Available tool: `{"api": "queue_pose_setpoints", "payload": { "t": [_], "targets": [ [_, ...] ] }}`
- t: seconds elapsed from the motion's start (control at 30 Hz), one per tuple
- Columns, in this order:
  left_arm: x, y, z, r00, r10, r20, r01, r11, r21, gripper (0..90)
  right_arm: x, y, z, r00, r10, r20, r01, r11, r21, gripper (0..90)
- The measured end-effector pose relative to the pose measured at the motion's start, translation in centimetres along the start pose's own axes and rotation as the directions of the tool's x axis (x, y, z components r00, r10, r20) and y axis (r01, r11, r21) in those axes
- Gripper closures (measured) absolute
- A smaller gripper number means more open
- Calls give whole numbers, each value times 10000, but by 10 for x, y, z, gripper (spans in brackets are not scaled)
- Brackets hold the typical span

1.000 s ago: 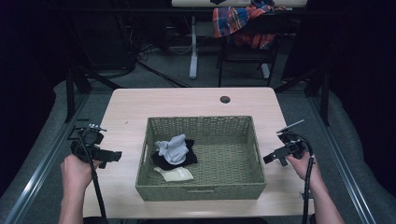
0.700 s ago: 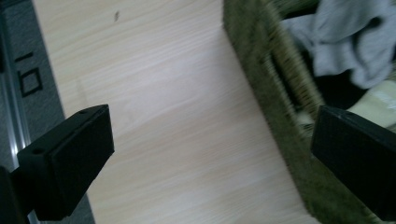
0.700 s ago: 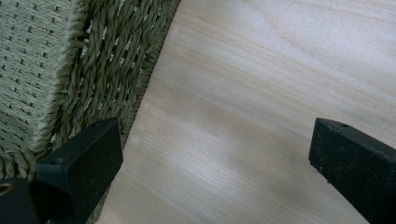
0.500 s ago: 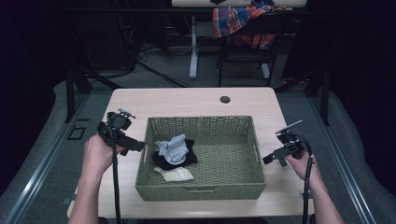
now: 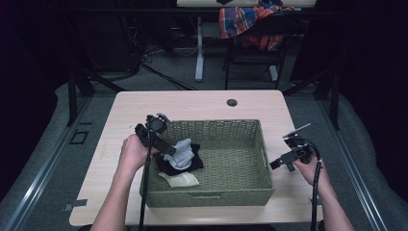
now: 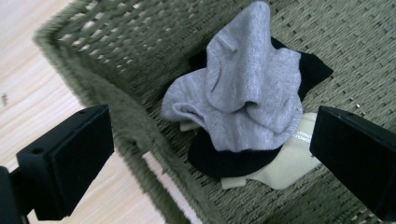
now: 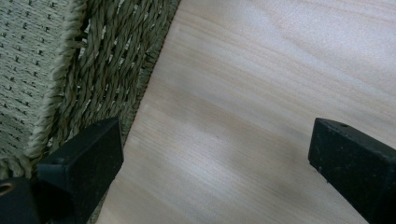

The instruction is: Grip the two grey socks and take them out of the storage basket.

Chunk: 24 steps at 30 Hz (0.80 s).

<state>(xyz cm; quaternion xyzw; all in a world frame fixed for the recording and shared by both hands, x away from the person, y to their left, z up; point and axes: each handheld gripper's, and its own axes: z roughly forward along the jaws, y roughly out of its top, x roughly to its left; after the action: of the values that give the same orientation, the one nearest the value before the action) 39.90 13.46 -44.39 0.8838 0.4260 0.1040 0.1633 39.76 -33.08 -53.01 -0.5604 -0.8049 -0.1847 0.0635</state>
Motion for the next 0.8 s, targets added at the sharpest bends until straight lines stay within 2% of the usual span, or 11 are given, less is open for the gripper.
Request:
{"api": "queue_pose_setpoints", "payload": {
  "t": [0.03, 0.07, 0.13, 0.23, 0.4, 0.43, 0.47, 0.53, 0.6, 0.7, 0.8],
  "targets": [
    [1, 0, 2, 9999, 117, 80, -118, 9999, 96, 0, 0, 1, -1, 10000, -38, 6, 38, 9999, 112, 30],
    [0, 1, 7, 9997, 41, 224, -41, 10000, 0, 0, 1, 0, 1, 9999, 159, -21, -159, 9997, -157, 31],
    [-1, 2, 13, 9992, 154, 380, -162, 9996, 232, 4, 0, 1, 0, 9999, 105, -29, -106, 9999, -105, 32],
    [-5, 2, 20, 9968, 413, 691, -430, 9988, 224, 173, 1, 0, 2, 9997, 225, -81, -227, 9996, -195, 33],
    [-11, 3, 29, 9942, 590, 899, -620, 9976, 310, 396, 2, 1, 0, 10000, -18, -7, 18, 10000, 31, 33],
    [-12, 3, 30, 9936, 631, 939, -668, 9971, 373, 452, 3, 0, 1, 9999, 161, 18, -161, 9997, -194, 33],
    [-13, 3, 30, 9933, 686, 927, -717, 9970, 294, 464, 3, 0, 1, 9999, 118, -1, -118, 9998, -172, 33],
    [-14, 3, 31, 9924, 755, 969, -782, 9967, 234, 588, 2, 1, 0, 10000, -96, 24, 96, 9998, 149, 33],
    [-18, 3, 32, 9878, 1077, 1123, -1111, 9935, 239, 662, 4, 0, 3, 10000, 89, 37, -89, 9999, -133, 33],
    [-19, 2, 34, 9889, 1059, 1040, -1084, 9939, 182, 750, 3, 1, 1, 9998, -186, 61, 184, 9996, 227, 33],
    [-19, 2, 34, 9901, 1022, 963, -1040, 9945, 141, 815, 4, 1, 2, 9999, -137, 49, 136, 9998, 161, 33]
  ]
}}
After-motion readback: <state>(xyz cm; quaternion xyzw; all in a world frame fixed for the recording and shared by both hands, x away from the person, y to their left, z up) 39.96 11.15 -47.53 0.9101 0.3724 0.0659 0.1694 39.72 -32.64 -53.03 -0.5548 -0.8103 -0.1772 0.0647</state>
